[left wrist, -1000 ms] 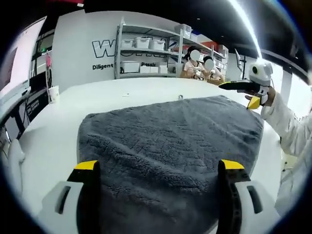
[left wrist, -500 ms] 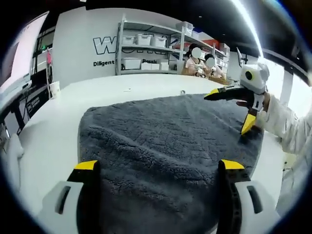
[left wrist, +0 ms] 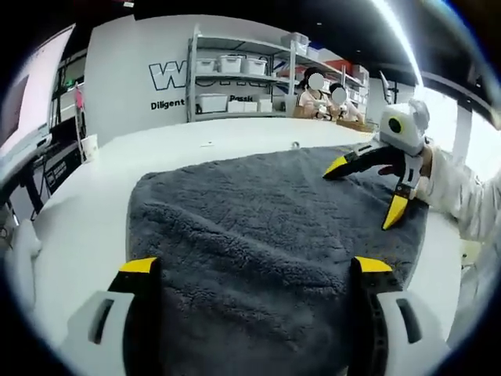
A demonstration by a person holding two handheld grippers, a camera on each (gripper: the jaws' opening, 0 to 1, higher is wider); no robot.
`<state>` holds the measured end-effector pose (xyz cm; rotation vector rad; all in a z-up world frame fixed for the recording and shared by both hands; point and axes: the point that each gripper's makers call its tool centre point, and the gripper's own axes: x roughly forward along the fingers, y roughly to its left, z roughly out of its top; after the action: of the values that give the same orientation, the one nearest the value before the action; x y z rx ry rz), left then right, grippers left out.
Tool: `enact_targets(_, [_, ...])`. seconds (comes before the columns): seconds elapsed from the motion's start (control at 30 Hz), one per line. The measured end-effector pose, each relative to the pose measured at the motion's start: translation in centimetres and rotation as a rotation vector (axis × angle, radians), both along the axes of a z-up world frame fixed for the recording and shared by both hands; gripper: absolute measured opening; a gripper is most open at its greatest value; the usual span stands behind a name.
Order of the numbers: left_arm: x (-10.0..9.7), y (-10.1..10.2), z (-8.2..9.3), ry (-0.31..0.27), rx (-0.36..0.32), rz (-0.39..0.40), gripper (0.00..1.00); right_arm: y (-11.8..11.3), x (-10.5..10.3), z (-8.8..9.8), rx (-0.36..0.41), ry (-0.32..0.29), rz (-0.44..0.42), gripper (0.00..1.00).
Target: Open the folded towel by lifting each exposed corner and separating the folded layers until the towel lies flat within the target outline without major curled edges
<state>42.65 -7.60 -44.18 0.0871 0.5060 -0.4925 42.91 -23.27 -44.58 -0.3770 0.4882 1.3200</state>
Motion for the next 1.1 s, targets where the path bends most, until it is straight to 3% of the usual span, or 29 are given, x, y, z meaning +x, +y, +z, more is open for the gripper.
enact_targets(0.07, [0.11,0.03,0.27,-0.002,-0.035,0.013,0.99,0.02,-0.29,0.12,0.006,-0.017,0.009,0.79])
enact_targets(0.23, [0.07,0.35,0.33,-0.005,-0.041,0.017,0.97,-0.15,-0.33,0.17,0.006,-0.014,0.013,0.8])
enact_targets(1.1, [-0.45,0.54,-0.01,0.008,0.011,-0.006,0.98,-0.35,-0.7,0.22,0.006,-0.018,-0.014,0.81])
